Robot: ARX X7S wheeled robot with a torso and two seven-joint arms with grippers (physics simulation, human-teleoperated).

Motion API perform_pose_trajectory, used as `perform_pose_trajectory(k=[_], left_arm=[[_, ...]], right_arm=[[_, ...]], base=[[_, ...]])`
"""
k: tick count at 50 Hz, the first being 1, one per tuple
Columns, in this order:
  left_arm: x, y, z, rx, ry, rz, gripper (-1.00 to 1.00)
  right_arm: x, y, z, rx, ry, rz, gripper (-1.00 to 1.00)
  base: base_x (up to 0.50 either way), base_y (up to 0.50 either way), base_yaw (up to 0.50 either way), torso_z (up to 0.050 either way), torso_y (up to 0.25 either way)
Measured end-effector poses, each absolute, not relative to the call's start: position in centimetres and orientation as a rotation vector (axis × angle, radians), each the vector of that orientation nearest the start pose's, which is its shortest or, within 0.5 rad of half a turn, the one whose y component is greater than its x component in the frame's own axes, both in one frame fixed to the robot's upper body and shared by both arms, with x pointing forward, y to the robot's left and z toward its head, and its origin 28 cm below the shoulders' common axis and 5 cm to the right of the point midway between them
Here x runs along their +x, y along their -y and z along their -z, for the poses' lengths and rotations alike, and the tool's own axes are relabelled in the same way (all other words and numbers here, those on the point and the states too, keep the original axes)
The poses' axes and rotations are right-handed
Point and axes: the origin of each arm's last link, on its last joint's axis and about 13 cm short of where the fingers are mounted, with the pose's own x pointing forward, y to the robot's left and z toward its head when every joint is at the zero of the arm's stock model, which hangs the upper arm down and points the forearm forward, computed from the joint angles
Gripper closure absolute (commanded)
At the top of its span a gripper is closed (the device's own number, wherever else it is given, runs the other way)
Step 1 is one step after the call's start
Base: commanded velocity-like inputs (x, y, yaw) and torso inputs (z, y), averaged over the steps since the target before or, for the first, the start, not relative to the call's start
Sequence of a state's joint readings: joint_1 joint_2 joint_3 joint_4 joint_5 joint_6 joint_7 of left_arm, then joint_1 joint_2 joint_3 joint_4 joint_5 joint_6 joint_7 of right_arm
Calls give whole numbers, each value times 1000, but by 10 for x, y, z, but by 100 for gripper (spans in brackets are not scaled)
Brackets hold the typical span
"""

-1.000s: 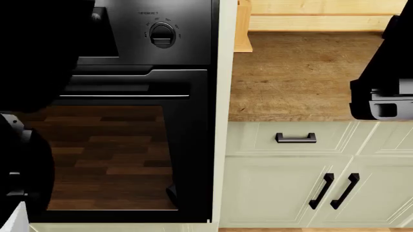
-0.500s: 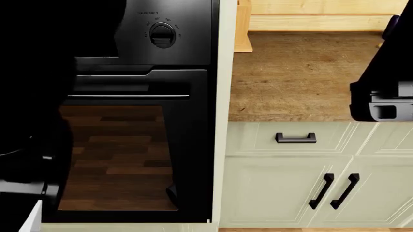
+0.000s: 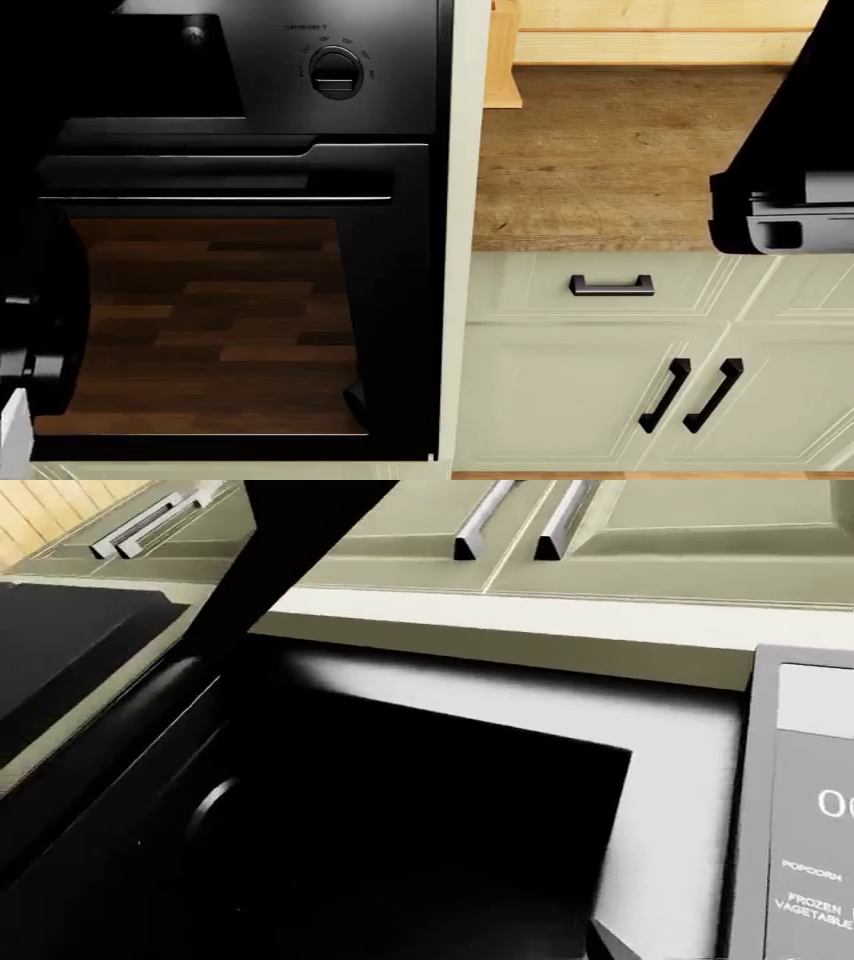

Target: Open the microwave door

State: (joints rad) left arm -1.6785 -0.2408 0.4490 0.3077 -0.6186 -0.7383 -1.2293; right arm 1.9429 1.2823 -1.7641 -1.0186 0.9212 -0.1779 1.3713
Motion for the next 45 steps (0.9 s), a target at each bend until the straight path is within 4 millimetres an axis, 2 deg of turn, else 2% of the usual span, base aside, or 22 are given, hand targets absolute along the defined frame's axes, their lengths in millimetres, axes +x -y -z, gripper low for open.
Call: perform_pose_trajectory(k=[13,45], left_arm=[[238,-165,-470,-258,1040,-629,-100],[222,-202,-467,-203,1088,-840,-100]], right_arm=[[141,116,-299,-36,854,-14,-100],[144,114,-297,-23,851,-32,-100]], base=[[0,0,0,0,0],[0,0,0,0,0]])
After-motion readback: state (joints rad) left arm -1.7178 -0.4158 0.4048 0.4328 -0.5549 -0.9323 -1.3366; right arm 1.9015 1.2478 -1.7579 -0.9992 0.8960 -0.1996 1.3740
